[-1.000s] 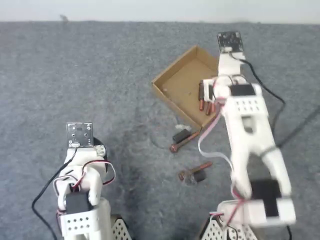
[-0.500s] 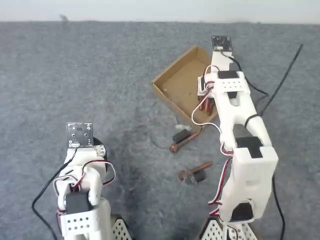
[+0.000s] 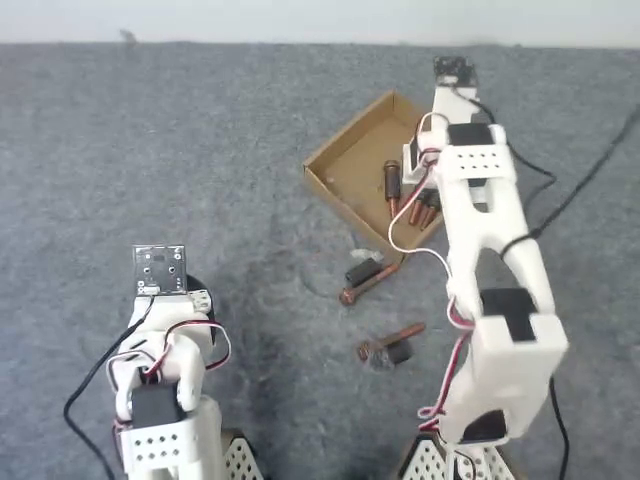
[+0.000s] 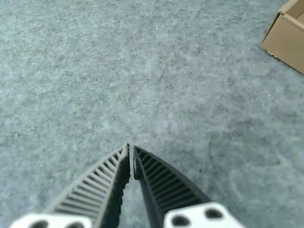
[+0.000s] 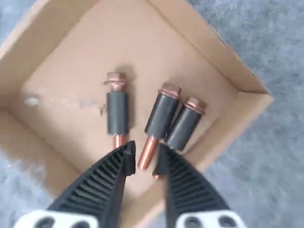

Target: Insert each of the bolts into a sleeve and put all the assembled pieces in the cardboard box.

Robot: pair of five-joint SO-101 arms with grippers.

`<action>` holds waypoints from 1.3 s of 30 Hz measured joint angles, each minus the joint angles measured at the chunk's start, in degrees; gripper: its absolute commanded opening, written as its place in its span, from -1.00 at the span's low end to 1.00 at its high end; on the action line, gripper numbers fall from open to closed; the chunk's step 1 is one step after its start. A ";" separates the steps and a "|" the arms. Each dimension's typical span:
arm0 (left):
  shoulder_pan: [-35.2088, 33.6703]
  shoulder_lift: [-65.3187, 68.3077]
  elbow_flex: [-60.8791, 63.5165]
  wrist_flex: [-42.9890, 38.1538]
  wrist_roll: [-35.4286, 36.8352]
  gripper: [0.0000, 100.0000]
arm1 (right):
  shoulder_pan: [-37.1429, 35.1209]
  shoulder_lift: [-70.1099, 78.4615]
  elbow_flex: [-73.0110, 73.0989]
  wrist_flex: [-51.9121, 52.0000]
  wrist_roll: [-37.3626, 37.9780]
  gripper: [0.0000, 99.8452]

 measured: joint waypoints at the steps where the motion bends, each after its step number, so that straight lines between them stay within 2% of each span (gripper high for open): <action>1: 0.00 0.00 0.00 0.00 0.00 -0.98 | 0.00 -1.58 0.00 1.76 1.41 -0.99; 13: 0.00 0.00 0.00 0.00 0.00 -0.98 | -4.92 -15.91 0.00 32.62 19.69 -0.99; 19: 0.00 0.00 0.00 0.00 0.00 -0.98 | -6.86 -27.25 13.19 33.23 28.13 -0.99; 28: 0.00 0.00 0.00 0.00 0.00 -0.98 | -11.96 -54.51 43.25 29.71 31.56 -0.98; 31: 0.00 0.00 0.00 0.00 0.00 -0.98 | -15.38 -60.22 50.37 30.68 37.36 -0.98; 34: 0.00 0.00 0.00 0.00 0.00 -0.98 | -18.02 -64.18 55.38 30.68 46.24 -0.95; 36: 0.00 0.00 0.00 0.00 0.00 -0.98 | -19.87 -66.02 57.93 30.15 52.04 -0.86; 39: 0.00 0.00 0.00 0.00 0.00 -0.98 | -20.13 -68.13 62.42 27.16 56.44 -0.72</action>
